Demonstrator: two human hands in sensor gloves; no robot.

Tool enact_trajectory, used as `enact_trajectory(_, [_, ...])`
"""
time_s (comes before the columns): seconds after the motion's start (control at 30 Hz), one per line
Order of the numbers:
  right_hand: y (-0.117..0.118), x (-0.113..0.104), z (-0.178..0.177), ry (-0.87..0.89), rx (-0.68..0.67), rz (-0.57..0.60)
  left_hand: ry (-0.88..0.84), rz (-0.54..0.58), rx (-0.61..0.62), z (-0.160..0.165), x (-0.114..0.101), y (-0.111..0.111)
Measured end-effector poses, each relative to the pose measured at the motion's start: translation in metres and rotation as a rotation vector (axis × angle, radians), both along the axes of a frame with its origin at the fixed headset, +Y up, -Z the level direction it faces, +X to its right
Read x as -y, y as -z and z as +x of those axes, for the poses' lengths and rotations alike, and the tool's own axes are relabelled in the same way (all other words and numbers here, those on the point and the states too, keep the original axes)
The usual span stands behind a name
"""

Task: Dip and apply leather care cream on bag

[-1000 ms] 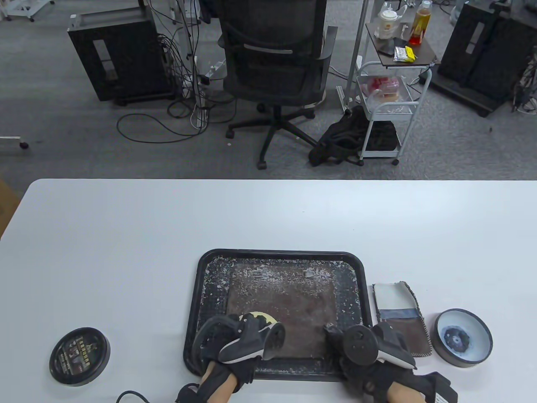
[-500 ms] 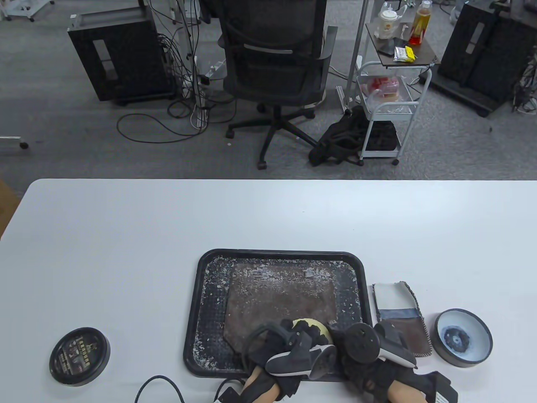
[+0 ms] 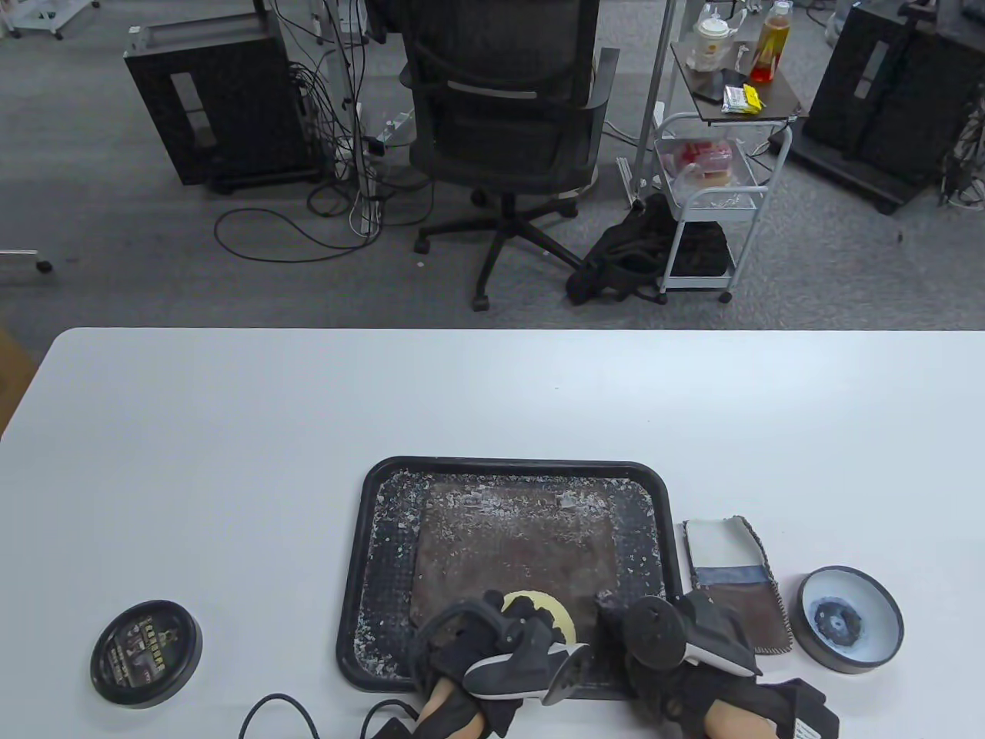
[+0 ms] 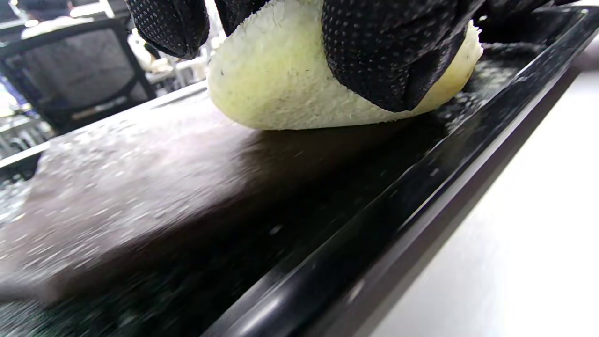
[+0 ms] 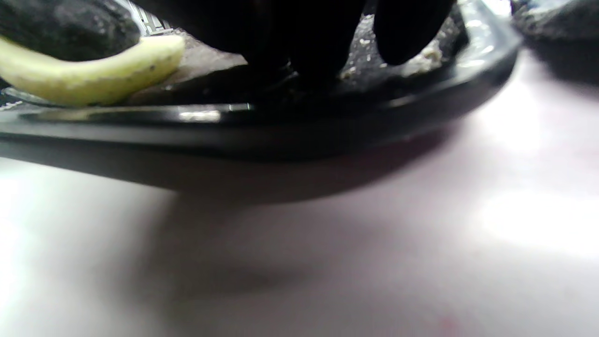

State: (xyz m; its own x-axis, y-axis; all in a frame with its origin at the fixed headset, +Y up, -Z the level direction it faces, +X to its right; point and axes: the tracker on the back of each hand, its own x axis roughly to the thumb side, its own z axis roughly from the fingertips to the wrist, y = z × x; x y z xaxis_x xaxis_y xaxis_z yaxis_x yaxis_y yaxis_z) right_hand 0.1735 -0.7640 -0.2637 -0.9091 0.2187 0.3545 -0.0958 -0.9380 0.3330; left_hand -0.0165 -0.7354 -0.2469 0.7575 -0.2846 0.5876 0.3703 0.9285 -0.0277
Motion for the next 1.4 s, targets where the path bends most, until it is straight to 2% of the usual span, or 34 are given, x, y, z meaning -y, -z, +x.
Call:
enact_trajectory(0.3, [0.000, 0.000, 0.000, -0.001, 0.001, 0.000, -0.019, -0.038, -0.106, -0.057, -0.002, 0.004])
enact_trajectory(0.6, [0.000, 0.001, 0.000, 0.006, 0.002, -0.005, -0.133, -0.074, -0.231, -0.108, -0.005, 0.010])
enact_trajectory(1.17, [-0.001, 0.002, 0.002, 0.024, 0.003, -0.017, -0.105, -0.127, -0.380, -0.136, -0.004, 0.013])
enact_trajectory(1.4, [-0.001, 0.002, 0.003, 0.032, 0.003, -0.021, -0.105, -0.125, -0.397, -0.141, -0.004, 0.012])
